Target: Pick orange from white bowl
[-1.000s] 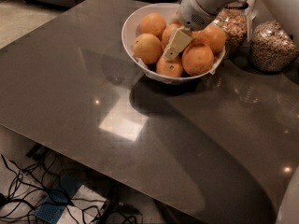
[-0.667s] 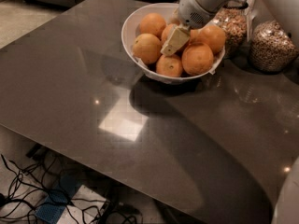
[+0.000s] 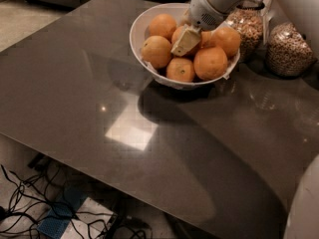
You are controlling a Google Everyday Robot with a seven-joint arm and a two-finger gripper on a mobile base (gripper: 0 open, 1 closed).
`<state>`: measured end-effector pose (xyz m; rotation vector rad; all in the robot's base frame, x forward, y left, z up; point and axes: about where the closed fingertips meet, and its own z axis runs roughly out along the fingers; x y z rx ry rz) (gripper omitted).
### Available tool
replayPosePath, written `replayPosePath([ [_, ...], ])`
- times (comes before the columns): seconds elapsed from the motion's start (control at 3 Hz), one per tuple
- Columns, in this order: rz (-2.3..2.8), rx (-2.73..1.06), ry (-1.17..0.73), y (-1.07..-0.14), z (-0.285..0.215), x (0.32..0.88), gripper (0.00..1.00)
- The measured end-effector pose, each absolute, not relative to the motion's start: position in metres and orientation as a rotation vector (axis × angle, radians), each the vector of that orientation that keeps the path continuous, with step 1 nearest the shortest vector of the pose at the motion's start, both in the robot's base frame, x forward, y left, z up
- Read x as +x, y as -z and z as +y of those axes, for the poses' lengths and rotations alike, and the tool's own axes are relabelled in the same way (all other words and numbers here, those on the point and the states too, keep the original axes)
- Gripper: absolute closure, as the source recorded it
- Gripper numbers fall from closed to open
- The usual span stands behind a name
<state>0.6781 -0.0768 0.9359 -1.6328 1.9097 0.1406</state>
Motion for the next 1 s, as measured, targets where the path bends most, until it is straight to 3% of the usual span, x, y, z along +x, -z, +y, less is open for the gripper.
replayPosePath([
  [0.33,1.910,-1.633,-0.141,-0.936,-0.077,0.678,1.00],
  [1.0,1.853,-1.609,-0.182,-0.956,-0.079,0.668,1.00],
])
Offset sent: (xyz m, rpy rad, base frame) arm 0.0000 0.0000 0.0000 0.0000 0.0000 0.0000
